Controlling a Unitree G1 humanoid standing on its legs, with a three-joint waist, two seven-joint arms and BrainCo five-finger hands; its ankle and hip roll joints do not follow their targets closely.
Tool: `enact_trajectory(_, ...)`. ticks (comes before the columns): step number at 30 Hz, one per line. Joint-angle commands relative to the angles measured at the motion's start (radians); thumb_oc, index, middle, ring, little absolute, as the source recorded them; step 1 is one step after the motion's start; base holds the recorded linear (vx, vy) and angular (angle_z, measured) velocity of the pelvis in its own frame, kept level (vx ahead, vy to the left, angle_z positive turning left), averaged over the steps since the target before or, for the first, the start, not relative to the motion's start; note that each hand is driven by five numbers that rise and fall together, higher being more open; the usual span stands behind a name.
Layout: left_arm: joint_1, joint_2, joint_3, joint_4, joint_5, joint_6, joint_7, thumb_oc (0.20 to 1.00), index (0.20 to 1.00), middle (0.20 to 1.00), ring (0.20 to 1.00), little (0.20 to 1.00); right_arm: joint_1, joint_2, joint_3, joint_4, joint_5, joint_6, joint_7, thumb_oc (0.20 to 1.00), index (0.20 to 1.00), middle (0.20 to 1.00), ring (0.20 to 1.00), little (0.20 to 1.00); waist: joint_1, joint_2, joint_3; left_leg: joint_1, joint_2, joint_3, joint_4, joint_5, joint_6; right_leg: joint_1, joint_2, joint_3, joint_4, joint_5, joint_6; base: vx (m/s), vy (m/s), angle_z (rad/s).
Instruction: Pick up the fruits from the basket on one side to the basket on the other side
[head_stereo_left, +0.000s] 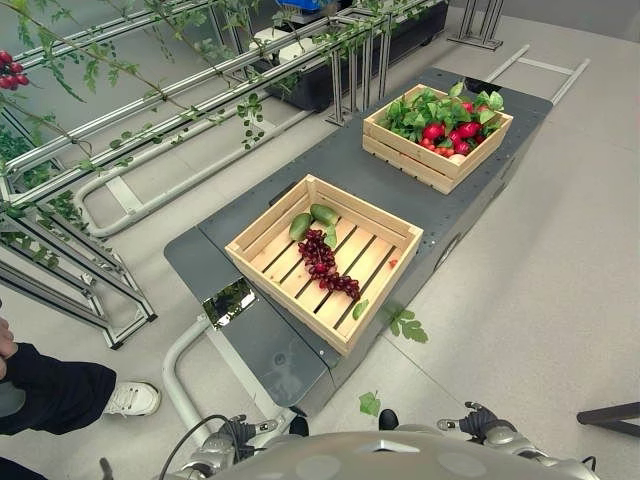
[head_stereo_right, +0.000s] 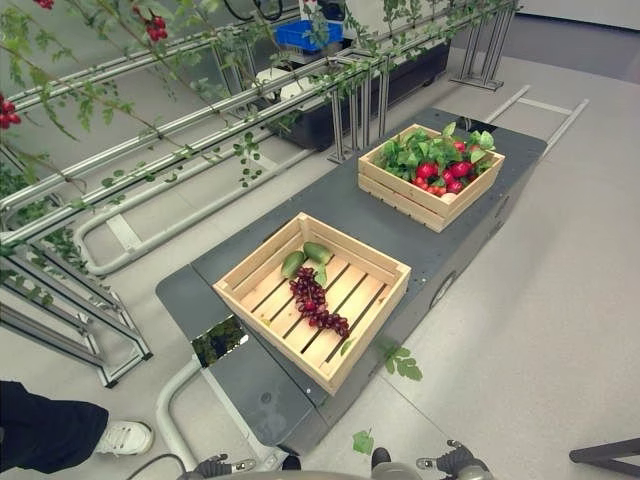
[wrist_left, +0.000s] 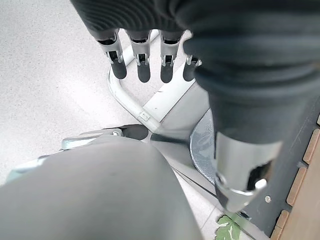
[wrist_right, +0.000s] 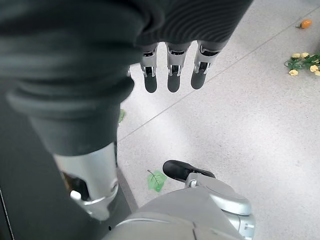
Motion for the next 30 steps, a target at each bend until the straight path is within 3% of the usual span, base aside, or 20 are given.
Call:
enact_trajectory(1,-0.075,0.025,0.044,0.045,0.015,-0.005,0.014,1.0,1.0,1.0,1.0,1.0,-0.062,0.038,0.025,0.024,-0.007,-0.01,0.0,1.0,1.0,1.0,1.0,1.0,0.011,-0.097,0.037,0.083,-0.072,0.05,0.006,-0.129,0.03,0.001,-0.089,0.028,0.007,-0.08,0.096,0.0,0.0,0.0)
enact_trajectory(30,-0.085,0.026,0.013,0.048,0.071,0.009,0.012,1.0,1.0,1.0,1.0,1.0,-0.064,0.037,0.049,0.008,-0.016,0.0,0.03,1.0,1.0,1.0,1.0,1.0,0.01,-0.1,0.039,0.115,-0.07,0.049,0.006,-0.149,0.031,0.036,-0.083,0.015,0.007,-0.099,0.093,0.0,-0.001,0.0)
